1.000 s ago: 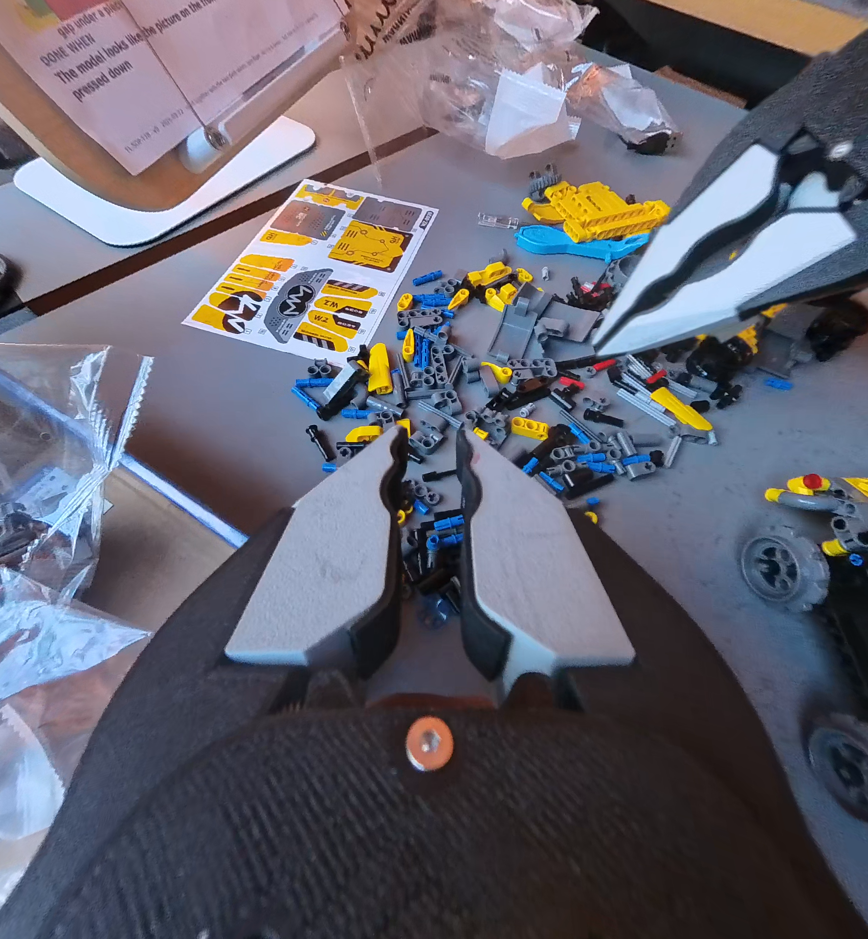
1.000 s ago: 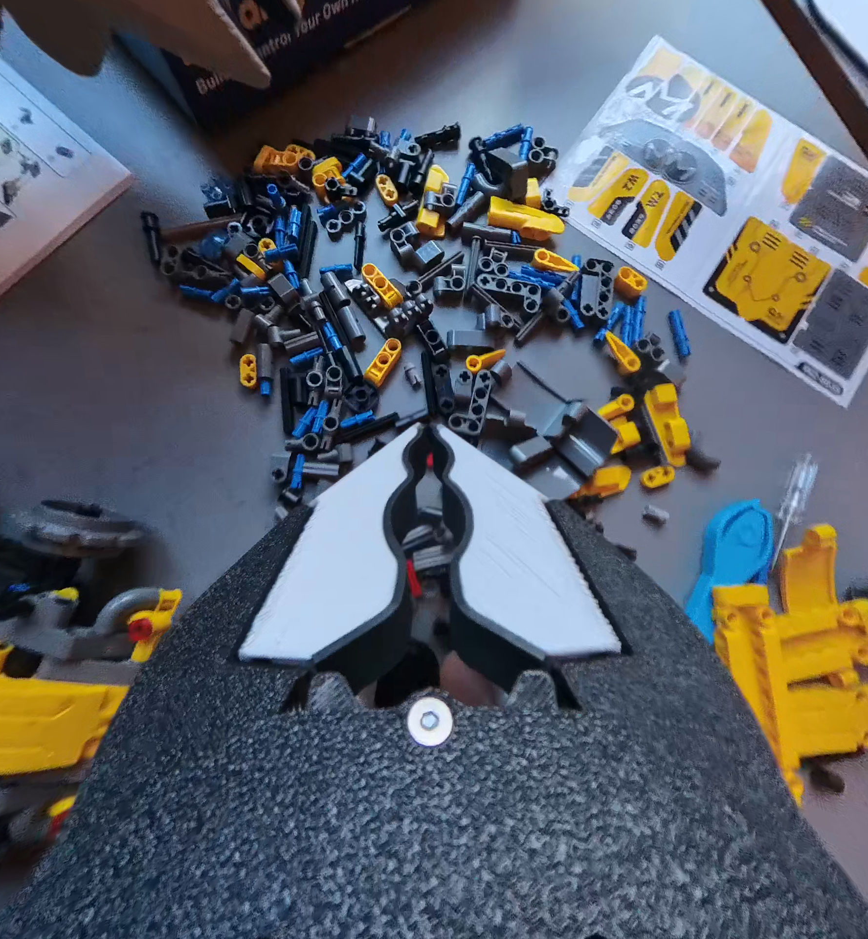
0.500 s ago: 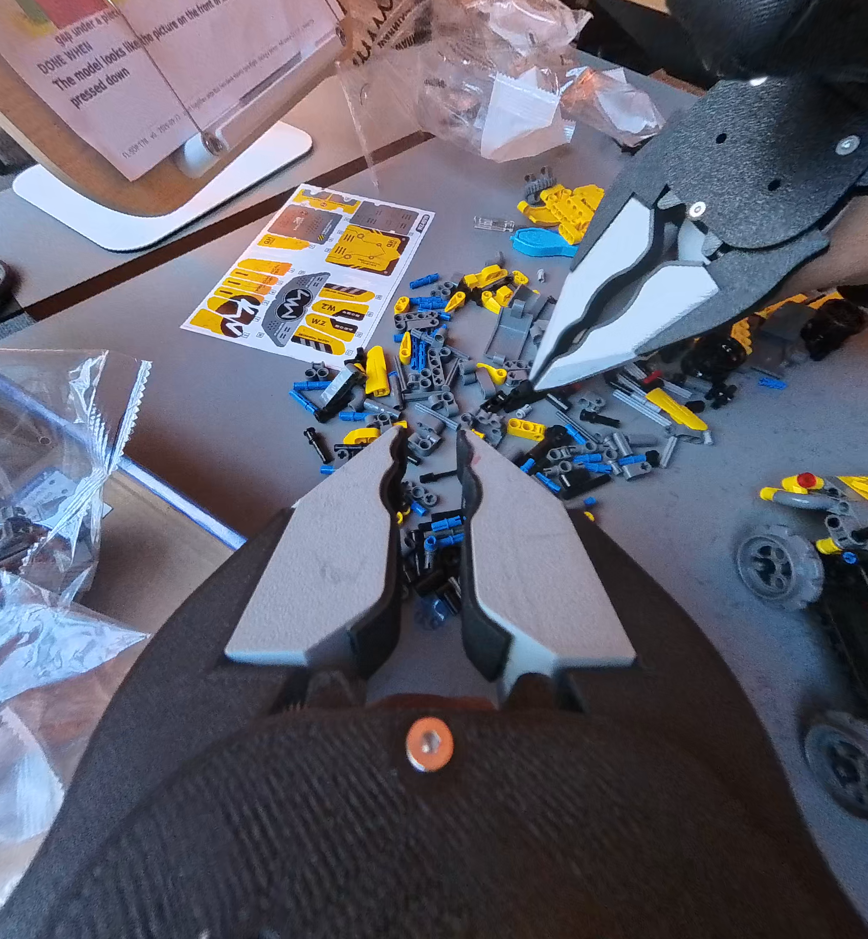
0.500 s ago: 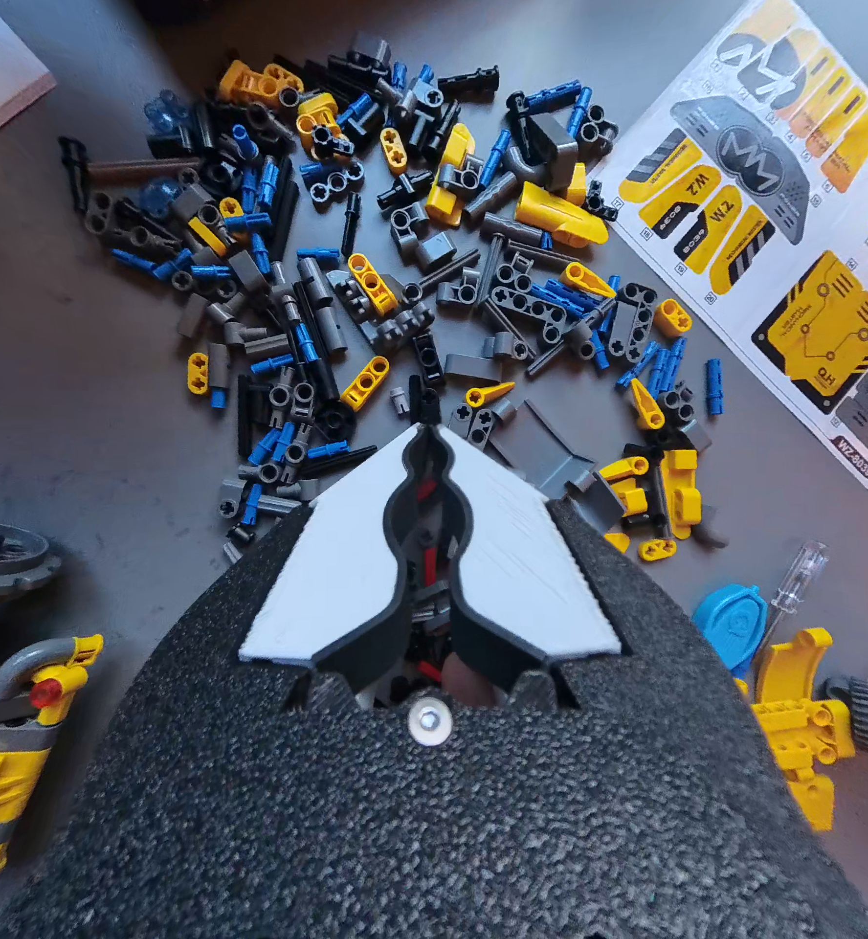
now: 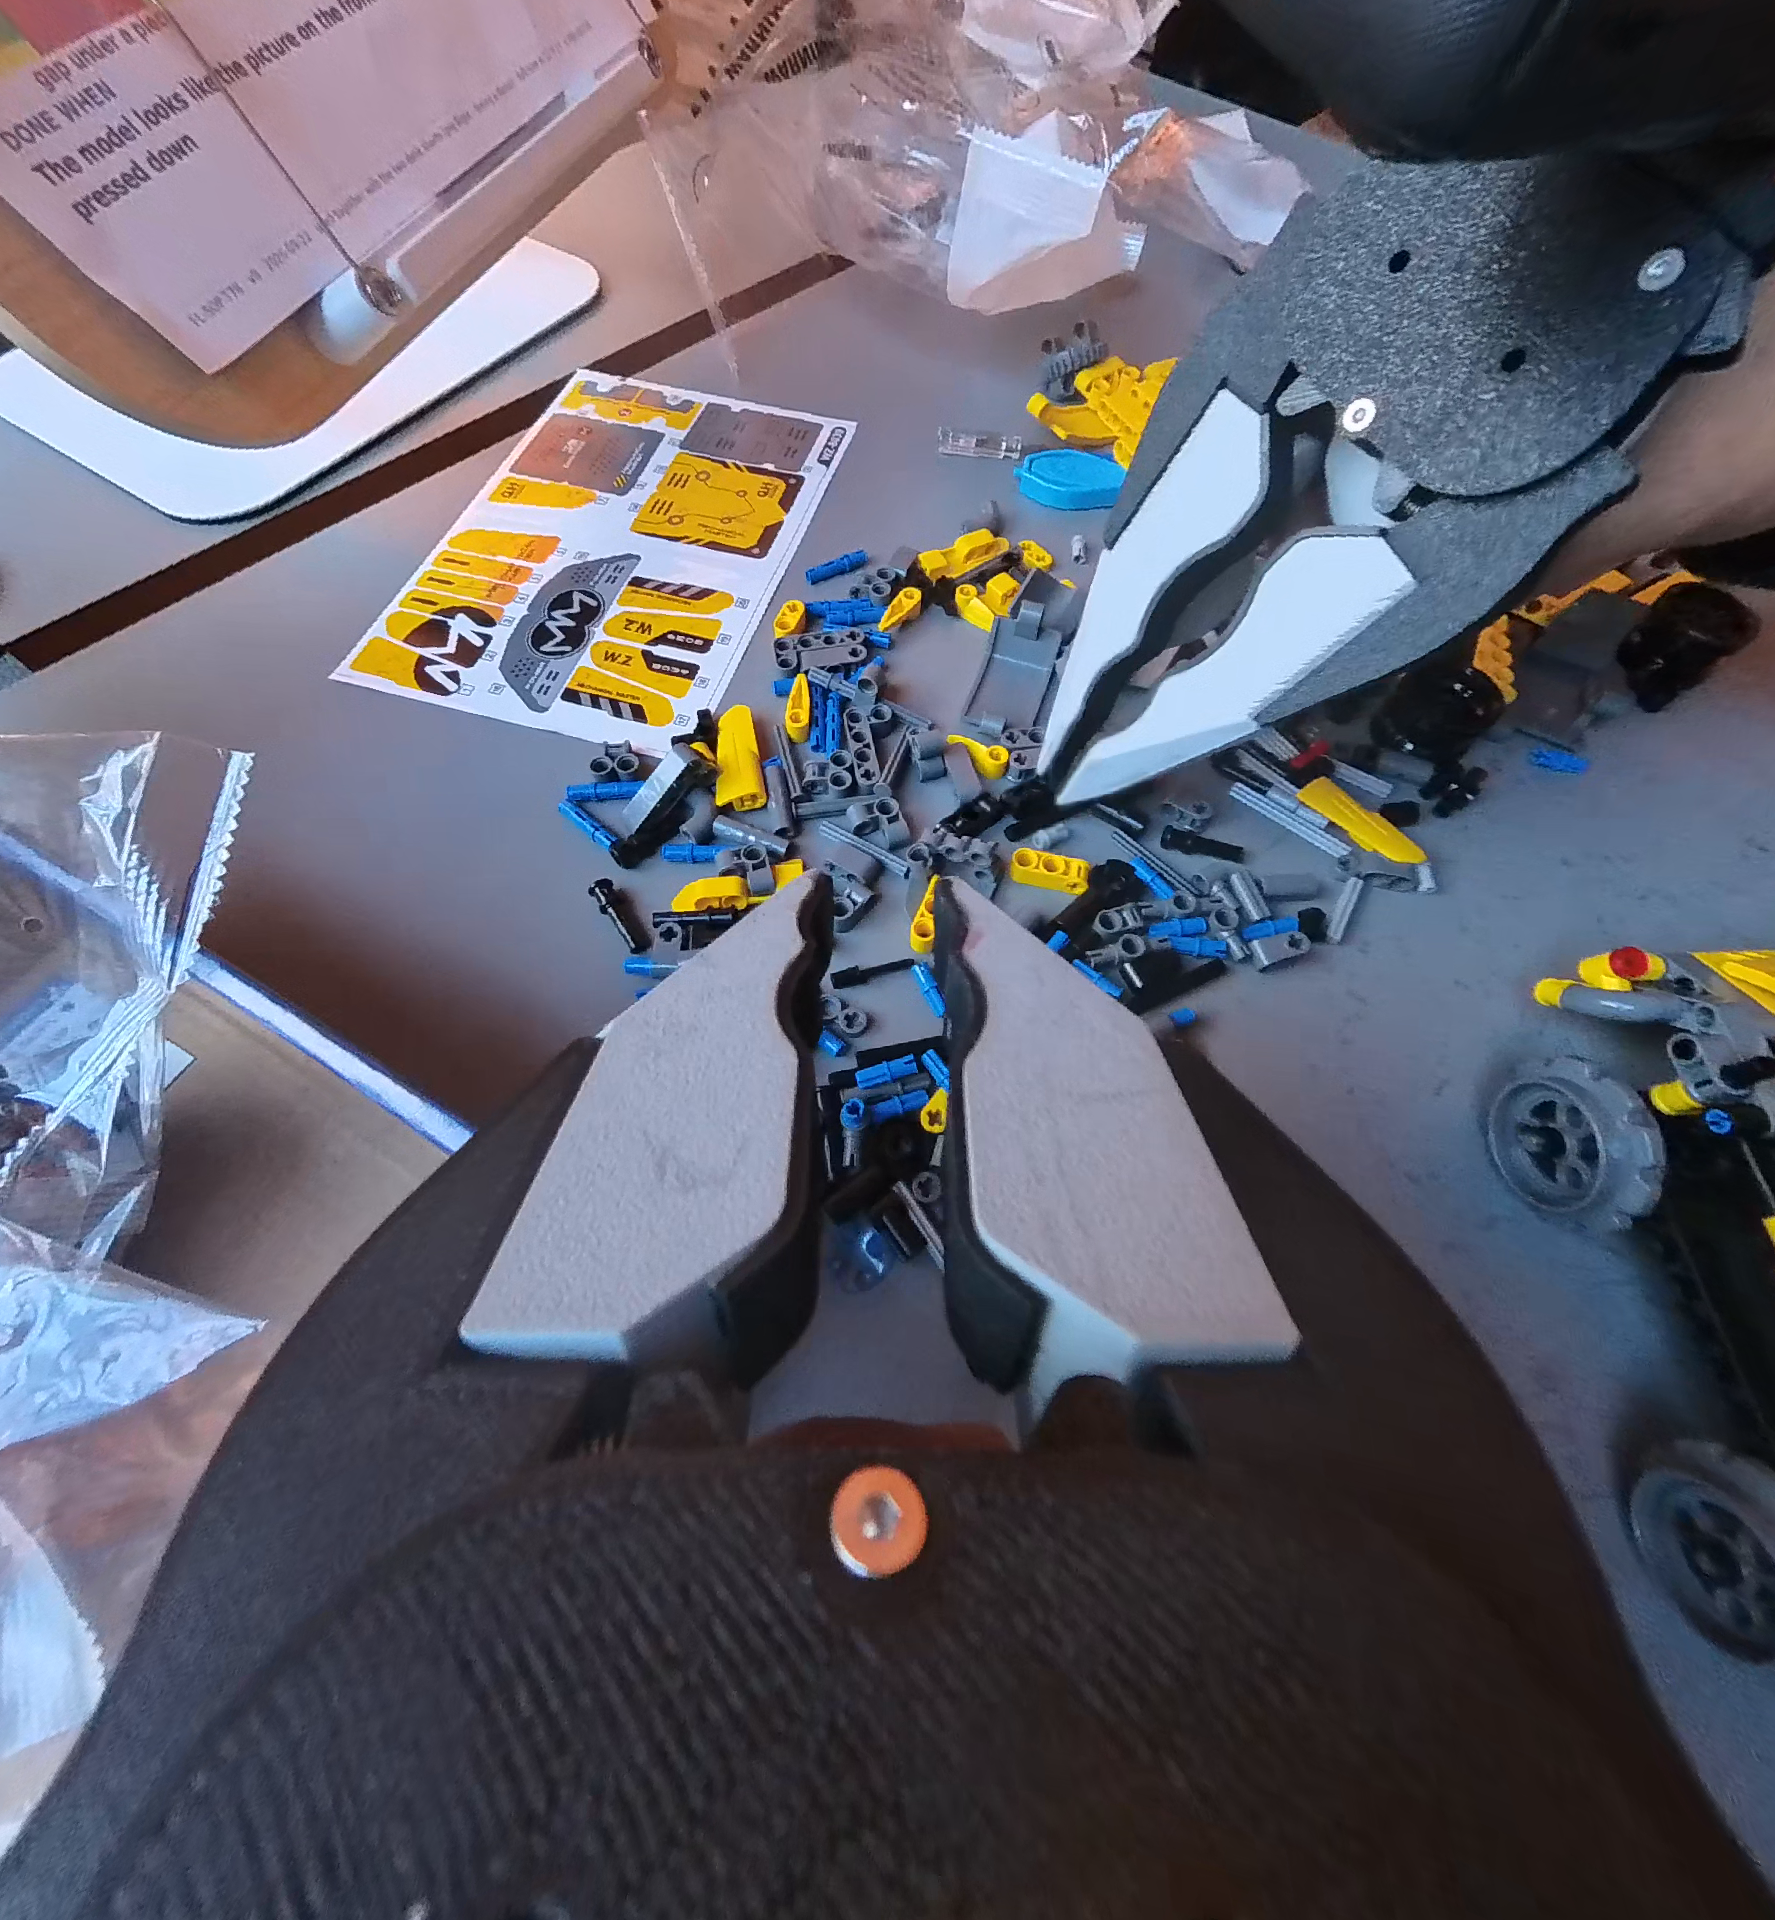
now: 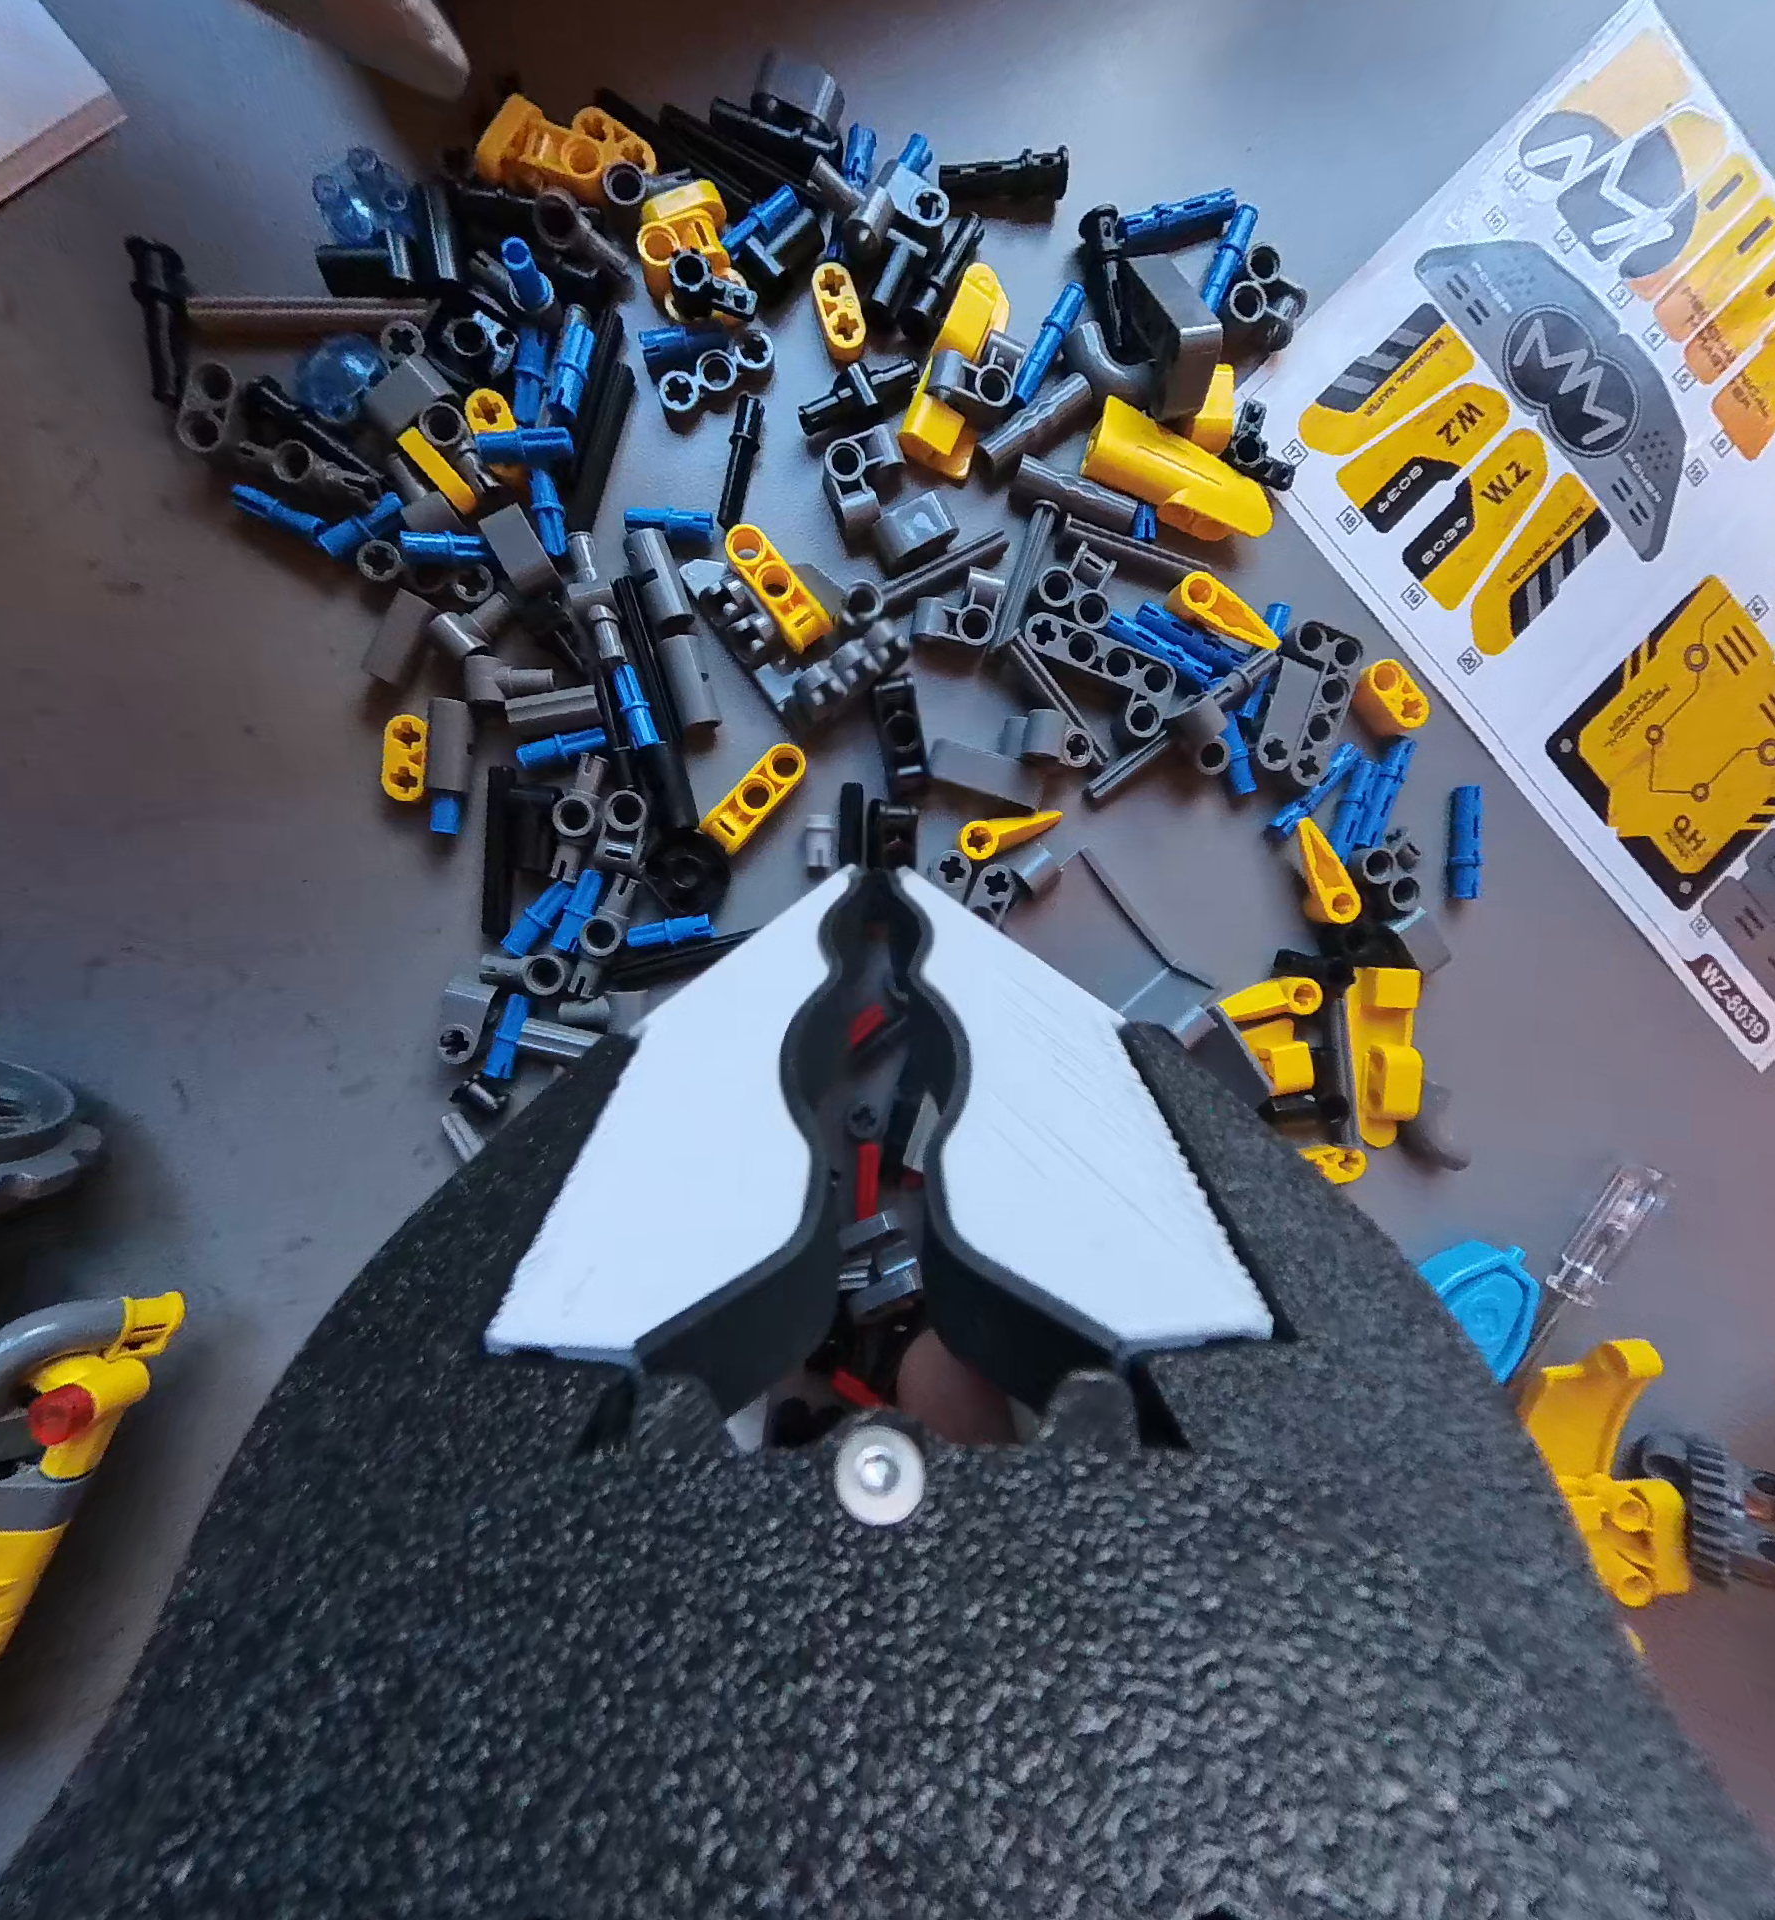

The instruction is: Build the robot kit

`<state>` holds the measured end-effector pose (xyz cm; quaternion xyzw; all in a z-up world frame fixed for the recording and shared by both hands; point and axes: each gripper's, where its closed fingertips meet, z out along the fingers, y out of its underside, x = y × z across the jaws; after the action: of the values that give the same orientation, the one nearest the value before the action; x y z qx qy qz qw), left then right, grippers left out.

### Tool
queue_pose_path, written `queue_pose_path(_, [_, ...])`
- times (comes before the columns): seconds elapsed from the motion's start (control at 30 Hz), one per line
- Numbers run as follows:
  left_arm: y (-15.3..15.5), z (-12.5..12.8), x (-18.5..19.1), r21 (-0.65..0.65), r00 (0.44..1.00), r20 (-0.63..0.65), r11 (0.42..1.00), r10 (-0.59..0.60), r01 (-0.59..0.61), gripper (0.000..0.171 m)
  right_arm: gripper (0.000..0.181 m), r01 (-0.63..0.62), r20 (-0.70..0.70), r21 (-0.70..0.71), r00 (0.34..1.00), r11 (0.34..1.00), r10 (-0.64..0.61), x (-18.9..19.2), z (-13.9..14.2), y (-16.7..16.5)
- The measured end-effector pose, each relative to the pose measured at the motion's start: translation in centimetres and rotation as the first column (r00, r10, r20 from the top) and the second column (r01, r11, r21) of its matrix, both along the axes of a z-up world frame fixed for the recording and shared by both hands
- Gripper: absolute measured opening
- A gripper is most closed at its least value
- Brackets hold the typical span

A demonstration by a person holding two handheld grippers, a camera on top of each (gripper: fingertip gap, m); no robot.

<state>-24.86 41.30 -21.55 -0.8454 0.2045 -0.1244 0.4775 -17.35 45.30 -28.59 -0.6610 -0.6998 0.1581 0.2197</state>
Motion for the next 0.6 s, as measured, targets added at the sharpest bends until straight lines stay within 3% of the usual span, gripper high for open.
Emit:
queue_pose_path(0.4, [-0.1, 0.5, -0.2, 0.011, 1.000, 0.011, 1.000, 0.005, -0.005, 0.016, 0.000, 0.003, -0.016, 0.032, 1.000, 0.999, -0.003, 0.9, 1.3, -0.9])
queue_pose_path(0.6, [-0.1, 0.6, -0.4, 0.012, 1.000, 0.016, 1.000, 0.008, -0.008, 0.015, 0.000, 0.031, -0.042, 0.017, 0.999, 0.999, -0.030, 4.0, 3.1, -2.8])
